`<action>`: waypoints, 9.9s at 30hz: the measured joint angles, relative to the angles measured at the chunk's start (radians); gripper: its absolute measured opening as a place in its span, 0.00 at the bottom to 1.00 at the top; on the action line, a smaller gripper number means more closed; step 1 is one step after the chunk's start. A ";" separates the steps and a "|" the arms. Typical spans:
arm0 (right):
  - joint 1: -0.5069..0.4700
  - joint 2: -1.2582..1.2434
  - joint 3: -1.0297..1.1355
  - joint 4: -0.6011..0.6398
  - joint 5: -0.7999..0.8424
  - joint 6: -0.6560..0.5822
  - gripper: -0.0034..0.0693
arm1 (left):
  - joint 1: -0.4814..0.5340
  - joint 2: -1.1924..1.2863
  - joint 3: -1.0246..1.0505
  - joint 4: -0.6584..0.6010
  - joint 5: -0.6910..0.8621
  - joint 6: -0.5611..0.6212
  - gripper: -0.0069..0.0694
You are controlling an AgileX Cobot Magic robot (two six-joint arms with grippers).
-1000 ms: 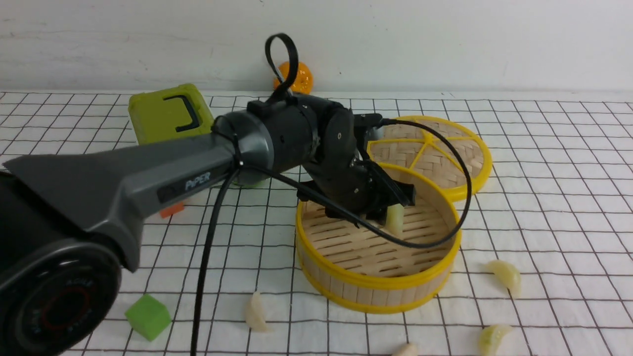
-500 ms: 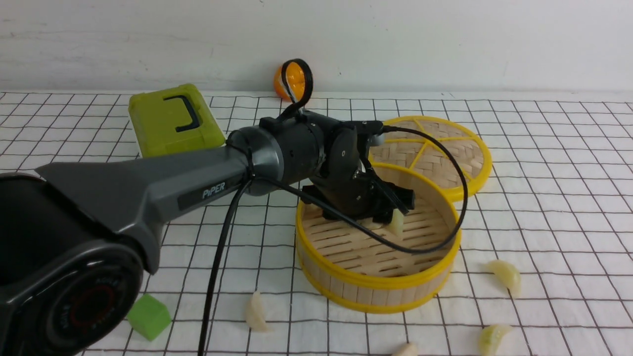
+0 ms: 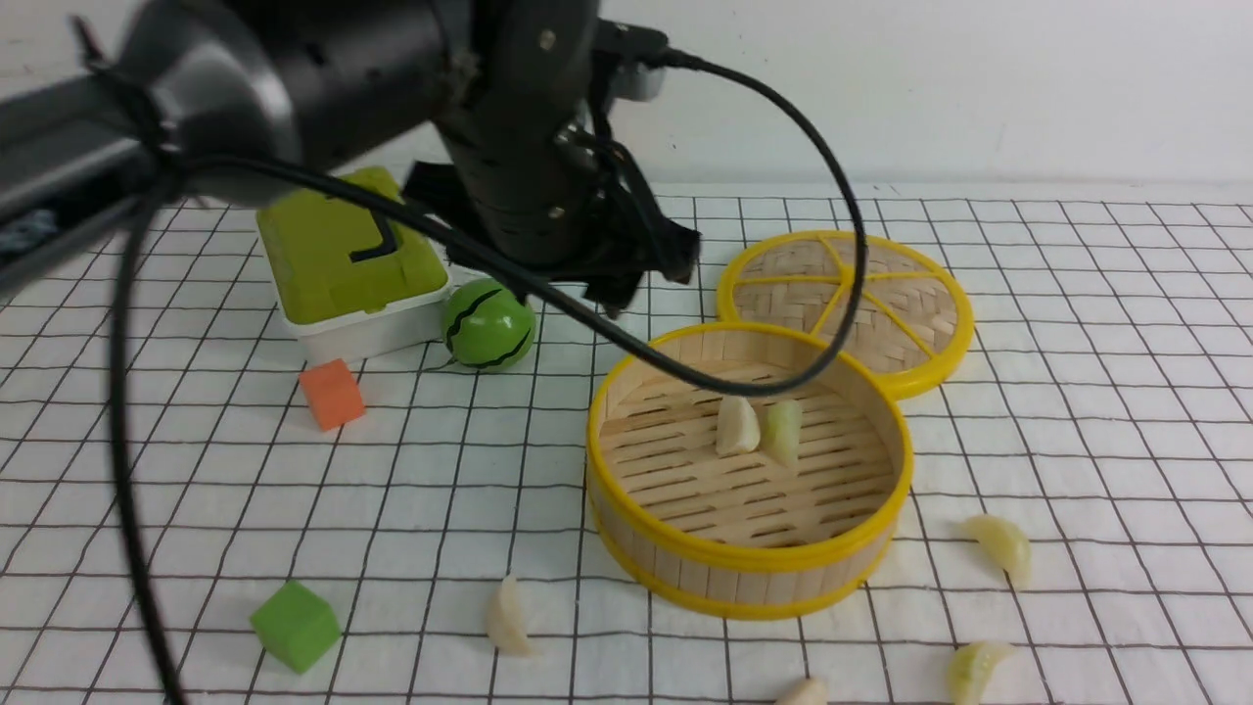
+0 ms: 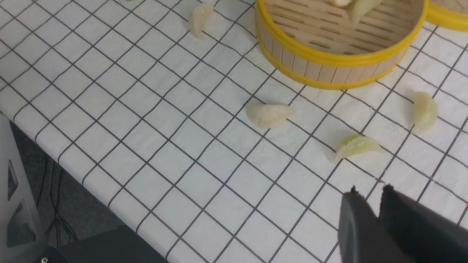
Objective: Put the dumplings into the steamer on the table with the white tablecloth.
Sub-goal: 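Reach for and grasp a dumpling on the table with the left gripper, then place the dumpling into the bamboo steamer basket with the left gripper, then reach for and grasp a dumpling lying on the table beside the steamer, then place the dumpling in the bamboo steamer basket with the right gripper, then reach for and grasp a dumpling lying on the table beside the steamer, then place the dumpling in the bamboo steamer basket with the right gripper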
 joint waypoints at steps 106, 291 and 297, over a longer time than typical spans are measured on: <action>0.136 0.408 -0.122 0.157 0.032 -0.298 0.03 | -0.028 -0.735 0.703 -0.109 -0.124 0.016 0.15; 0.110 1.324 -0.452 -0.109 -0.473 0.364 0.70 | -0.028 -1.566 1.228 -0.139 -0.140 -0.094 0.13; 0.110 1.190 -0.513 -0.173 -0.260 0.266 0.76 | -0.028 -1.566 1.228 -0.138 -0.140 -0.094 0.13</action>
